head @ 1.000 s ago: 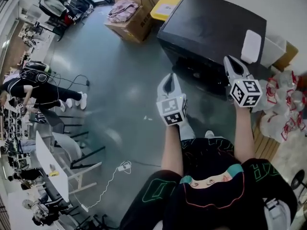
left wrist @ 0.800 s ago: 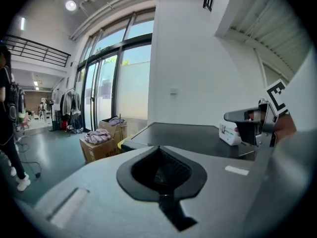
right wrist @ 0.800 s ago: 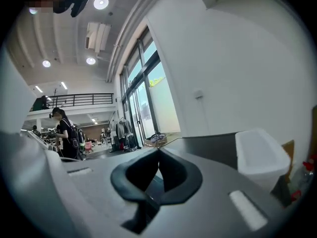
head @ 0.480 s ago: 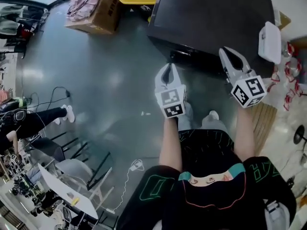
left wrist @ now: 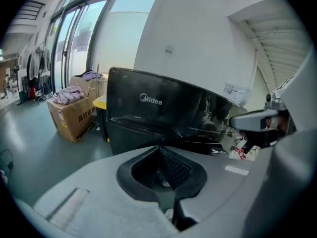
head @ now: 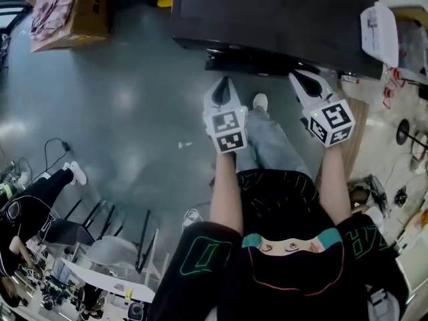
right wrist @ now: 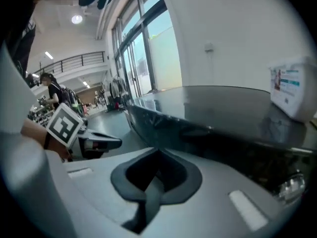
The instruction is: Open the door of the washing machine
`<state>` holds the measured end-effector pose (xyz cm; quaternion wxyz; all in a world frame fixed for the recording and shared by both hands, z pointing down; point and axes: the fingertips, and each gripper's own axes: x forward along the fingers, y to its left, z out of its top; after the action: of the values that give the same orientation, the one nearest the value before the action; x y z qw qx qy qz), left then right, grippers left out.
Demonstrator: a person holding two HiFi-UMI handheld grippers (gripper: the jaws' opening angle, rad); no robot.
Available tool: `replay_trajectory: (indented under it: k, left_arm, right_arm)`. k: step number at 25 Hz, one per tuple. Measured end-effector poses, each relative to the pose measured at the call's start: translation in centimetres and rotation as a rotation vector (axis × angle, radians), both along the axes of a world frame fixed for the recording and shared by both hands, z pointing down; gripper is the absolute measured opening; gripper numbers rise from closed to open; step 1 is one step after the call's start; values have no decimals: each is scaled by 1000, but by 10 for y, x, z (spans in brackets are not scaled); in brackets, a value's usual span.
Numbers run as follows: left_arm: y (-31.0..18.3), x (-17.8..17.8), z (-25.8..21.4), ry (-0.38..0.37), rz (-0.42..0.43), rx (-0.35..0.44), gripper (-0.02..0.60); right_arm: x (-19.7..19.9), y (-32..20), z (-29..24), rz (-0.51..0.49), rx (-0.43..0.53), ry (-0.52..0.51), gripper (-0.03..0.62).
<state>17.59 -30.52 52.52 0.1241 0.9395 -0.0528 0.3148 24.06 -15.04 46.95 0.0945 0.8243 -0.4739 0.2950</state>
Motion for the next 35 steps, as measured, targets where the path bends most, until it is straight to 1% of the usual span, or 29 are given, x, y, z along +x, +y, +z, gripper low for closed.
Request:
replay_trajectory:
  k: [2, 5, 6, 7, 8, 9, 11, 14, 18, 20, 22, 23, 25, 27, 29, 31, 32, 35]
  left_arm:
    - [4, 2, 11, -15, 40, 2, 12]
    - [4, 7, 27, -25, 104, 20, 15]
    - [6, 8, 33, -33, 136, 26, 26]
    - [7, 9, 40, -47, 173, 33, 80]
    - [9, 10, 48, -68, 210, 40, 113]
    - [10, 10, 56, -93, 245, 51, 124]
    - [9, 10, 72, -144, 307, 81, 154]
    - [5, 12, 91, -198, 372, 135, 182]
    - [-7, 23, 103, -225, 433, 227, 192]
    - [-6, 26, 114, -229, 505, 273, 204]
    - [-3, 24, 126, -241, 585, 299, 204]
    - [-2, 23, 130, -249, 616, 309, 218]
    - [-2, 25, 138, -261, 658, 332, 216]
    - [-2, 29, 143, -268, 691, 348, 211]
    - [-2, 29, 145, -263, 706, 352, 212]
    - [-2, 28, 146, -255, 690, 352, 210]
    - [-2, 27, 146, -258, 676, 351, 210]
    - [-1, 23, 149, -282, 649, 342, 210]
  right_arm:
    - [-2, 4, 16, 22, -82, 12, 3]
    - [-6, 6, 34, 15, -169, 29, 3]
    - [-7, 9, 40, 11, -199, 32, 3]
    - [-8, 11, 45, 6, -229, 36, 22]
    - [-7, 12, 48, -3, -257, 42, 66]
    - [-7, 11, 52, -19, -285, 49, 95]
    - [-9, 7, 60, -73, -341, 63, 108]
    - [-13, 3, 72, -159, -433, 90, 161]
    - [-11, -2, 82, -248, -538, 147, 163]
    - [-10, -3, 87, -286, -585, 166, 164]
    - [-10, -4, 93, -317, -620, 174, 164]
    - [-11, -5, 95, -332, -636, 176, 164]
    - [-10, -6, 100, -357, -665, 183, 164]
    - [-10, -6, 103, -364, -682, 196, 164]
    - [-11, -7, 103, -361, -689, 203, 163]
    - [-12, -8, 104, -366, -696, 198, 157]
    - [-12, -8, 105, -372, -699, 192, 139]
    - [-13, -8, 107, -386, -703, 164, 137]
